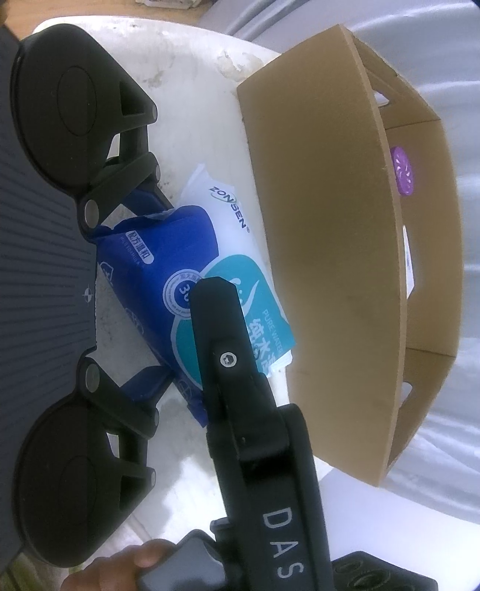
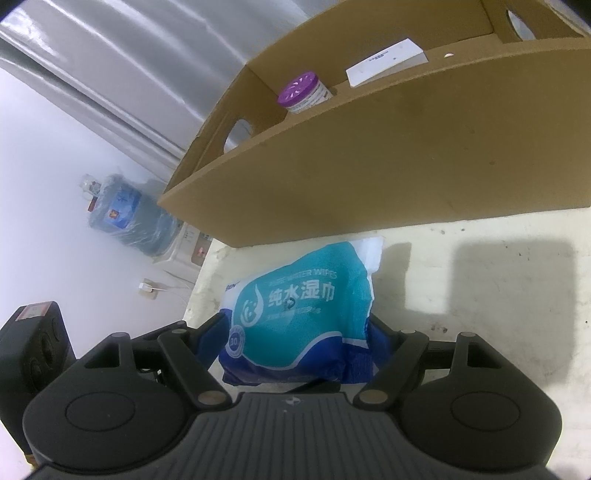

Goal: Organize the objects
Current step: 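Lift the wet-wipes pack with the right tool over the cardboard box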

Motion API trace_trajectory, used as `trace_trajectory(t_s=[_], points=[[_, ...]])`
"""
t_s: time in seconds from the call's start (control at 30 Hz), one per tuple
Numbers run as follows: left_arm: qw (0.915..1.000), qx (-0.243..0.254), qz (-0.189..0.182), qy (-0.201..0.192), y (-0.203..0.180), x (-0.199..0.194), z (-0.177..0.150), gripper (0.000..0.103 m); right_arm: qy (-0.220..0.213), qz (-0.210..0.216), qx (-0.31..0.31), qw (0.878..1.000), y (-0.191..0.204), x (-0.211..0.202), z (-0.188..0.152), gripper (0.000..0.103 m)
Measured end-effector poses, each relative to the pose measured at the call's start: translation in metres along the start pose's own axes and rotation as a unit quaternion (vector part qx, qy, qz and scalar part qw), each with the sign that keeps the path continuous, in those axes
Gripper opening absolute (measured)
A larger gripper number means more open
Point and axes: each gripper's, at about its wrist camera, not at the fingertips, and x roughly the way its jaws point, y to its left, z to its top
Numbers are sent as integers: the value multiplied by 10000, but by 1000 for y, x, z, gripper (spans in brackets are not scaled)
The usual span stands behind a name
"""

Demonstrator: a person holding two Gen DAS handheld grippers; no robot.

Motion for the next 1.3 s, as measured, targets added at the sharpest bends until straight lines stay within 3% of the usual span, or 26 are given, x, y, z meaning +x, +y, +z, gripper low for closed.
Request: trace_trajectory(t_s=[0.07,0.3,0.43,1.3], points=[[10000,9,7,-26,2,-11,-17,83,-2,-9,-19,10000,2,-1,1,80],[9999,14,35,-103,-5,-8,-6,83,-22,-21,-68,10000,10,-5,3,80],[9999,6,62,-145,-24,30,25,83,-46,-11,-100,9999,12,-7,2,80],[9969,-126,376,-677,-37,12,56,83,-176,170,-560,9981,50,-29,7,80]])
